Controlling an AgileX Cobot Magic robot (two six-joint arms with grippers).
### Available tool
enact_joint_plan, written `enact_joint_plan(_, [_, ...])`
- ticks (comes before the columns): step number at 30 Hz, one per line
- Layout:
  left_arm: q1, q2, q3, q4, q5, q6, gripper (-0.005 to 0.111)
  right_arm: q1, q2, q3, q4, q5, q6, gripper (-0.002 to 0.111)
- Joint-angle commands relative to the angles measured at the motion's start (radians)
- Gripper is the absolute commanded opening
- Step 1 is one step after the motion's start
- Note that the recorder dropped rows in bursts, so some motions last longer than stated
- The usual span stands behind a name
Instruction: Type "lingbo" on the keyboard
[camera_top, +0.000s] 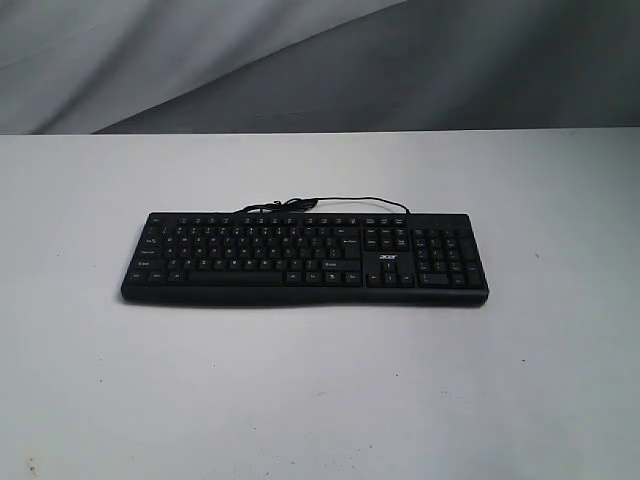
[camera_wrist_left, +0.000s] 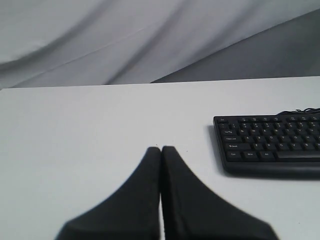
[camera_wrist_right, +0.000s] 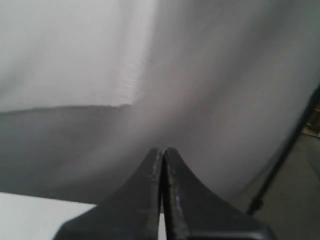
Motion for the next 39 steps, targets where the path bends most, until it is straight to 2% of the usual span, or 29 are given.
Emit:
enact_joint_plan(1, [0.002, -0.003, 0.004, -0.008, -0.005, -0.004, 0.001, -0.028, 0.156, -0.275, 0.295, 0.322, -0.510, 0.000])
enact_joint_plan(4, [0.002, -0.003, 0.004, -0.008, -0.005, -0.004, 0.001, -0.093, 0.247, -0.470, 0.707, 0.586, -1.000, 0.000])
enact_joint_plan(7, [0.002, -0.003, 0.004, -0.008, -0.005, -0.004, 0.001, -0.172, 0.322, -0.615, 1.020, 0.854, -1.317, 0.000])
enact_joint_plan(10, [0.002, -0.003, 0.004, -0.008, -0.005, -0.004, 0.001, -0.241, 0.398, -0.712, 1.172, 1.001, -1.430, 0.000])
enact_joint_plan(13, [0.002, -0.003, 0.004, -0.008, -0.005, -0.004, 0.001, -0.291, 0.483, -0.732, 1.226, 1.012, -1.452, 0.000])
enact_joint_plan(17, [0.002, -0.003, 0.004, -0.008, -0.005, -0.004, 0.001, -0.292, 0.640, -0.716, 1.268, 1.012, -1.486, 0.000])
enact_joint_plan(21, [0.002, -0.003, 0.004, -0.008, -0.005, -0.004, 0.001, -0.209, 0.789, -0.692, 1.322, 1.012, -1.614, 0.000])
enact_joint_plan(27, [0.002, -0.003, 0.004, -0.008, -0.005, -0.004, 0.001, 0.010, 0.928, -0.697, 1.264, 1.012, -1.740, 0.000])
enact_joint_plan(34, [0.002, -0.003, 0.004, -0.008, -0.005, -0.004, 0.001, 0.310, 0.943, -0.697, 1.079, 0.929, -1.695, 0.000])
enact_joint_plan(39, [0.002, -0.003, 0.004, -0.008, -0.005, -0.004, 0.001, 0.456, 0.969, -0.697, 1.074, 0.847, -1.628, 0.000])
